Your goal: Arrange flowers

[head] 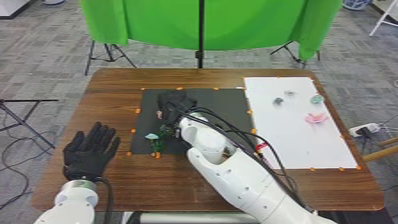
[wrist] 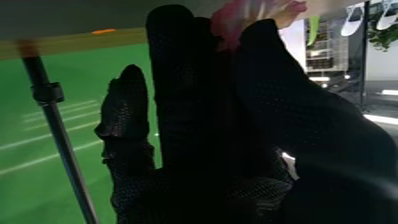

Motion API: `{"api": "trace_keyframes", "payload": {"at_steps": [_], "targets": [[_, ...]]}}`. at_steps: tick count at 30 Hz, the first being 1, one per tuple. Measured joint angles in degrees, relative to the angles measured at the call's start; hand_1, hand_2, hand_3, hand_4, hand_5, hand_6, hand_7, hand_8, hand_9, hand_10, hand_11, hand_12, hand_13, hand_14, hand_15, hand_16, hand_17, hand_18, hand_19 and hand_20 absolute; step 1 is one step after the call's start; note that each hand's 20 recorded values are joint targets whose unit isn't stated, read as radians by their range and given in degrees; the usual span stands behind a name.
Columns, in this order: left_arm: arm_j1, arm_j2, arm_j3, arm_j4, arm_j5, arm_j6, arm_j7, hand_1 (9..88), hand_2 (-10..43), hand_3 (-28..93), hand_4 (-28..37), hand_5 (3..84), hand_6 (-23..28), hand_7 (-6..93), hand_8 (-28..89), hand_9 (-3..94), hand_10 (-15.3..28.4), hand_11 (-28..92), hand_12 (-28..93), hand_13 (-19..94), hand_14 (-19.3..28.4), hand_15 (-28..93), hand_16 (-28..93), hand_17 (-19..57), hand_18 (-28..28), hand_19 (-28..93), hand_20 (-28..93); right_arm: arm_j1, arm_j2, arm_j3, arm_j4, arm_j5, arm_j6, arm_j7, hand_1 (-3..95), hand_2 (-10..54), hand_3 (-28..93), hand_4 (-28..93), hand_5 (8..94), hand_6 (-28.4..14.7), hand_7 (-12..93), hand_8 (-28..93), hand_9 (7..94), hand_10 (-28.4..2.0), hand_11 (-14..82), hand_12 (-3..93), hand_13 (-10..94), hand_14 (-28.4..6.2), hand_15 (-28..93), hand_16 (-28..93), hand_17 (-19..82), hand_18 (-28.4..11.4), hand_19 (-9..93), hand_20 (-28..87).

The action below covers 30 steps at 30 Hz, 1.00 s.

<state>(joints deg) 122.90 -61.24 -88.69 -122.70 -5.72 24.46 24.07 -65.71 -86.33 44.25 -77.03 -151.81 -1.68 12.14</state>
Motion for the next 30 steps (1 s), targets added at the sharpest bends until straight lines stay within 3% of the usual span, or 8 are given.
{"api": "trace_keyframes", "payload": {"at_steps": [11,21,30], "targets": [[0.03,-0.06,-0.13,0.18,0.11,-1.45,-0.04,28.8,15.8,82,-28.3,50.3,11.1,14.4,-10,42.2,16.4,30,11,31,17.1,48,-10,-7.7,14.7,44,17,0.13,0.32,0.53,-0.08,0.30,-0.90,0.01,52.3,-9.5,76,-28,69.5,-0.1,17,-13,66.0,-14.3,12.8,15.5,66,-8.4,41,33,32,-22.4,86,36],[0.46,-0.78,-0.75,0.16,0.27,-1.69,-0.48,28.9,15.7,82,-28.3,50.8,10.8,14.4,-10,42.8,16.4,30,11,32,17.1,48,-10,-7.7,14.6,43,17,0.98,1.64,2.08,-4.13,7.59,-4.77,1.54,45.8,-9.5,82,-28,63.2,-0.7,15,-13,59.9,-13.8,10.0,14.3,62,-11.4,46,21,31,-22.9,85,37],[1.84,-1.94,-1.99,0.01,1.00,-2.50,-1.38,28.3,15.2,81,-28.3,48.9,10.8,13.0,-10,41.2,16.3,28,11,30,16.7,46,-10,-8.0,14.5,42,17,-1.08,7.57,8.45,-18.95,13.98,-8.12,6.38,44.7,-9.5,82,-28,61.5,-1.6,14,-12,57.3,-15.2,9.2,14.3,55,-13.4,46,18,29,-23.6,84,36]]}}
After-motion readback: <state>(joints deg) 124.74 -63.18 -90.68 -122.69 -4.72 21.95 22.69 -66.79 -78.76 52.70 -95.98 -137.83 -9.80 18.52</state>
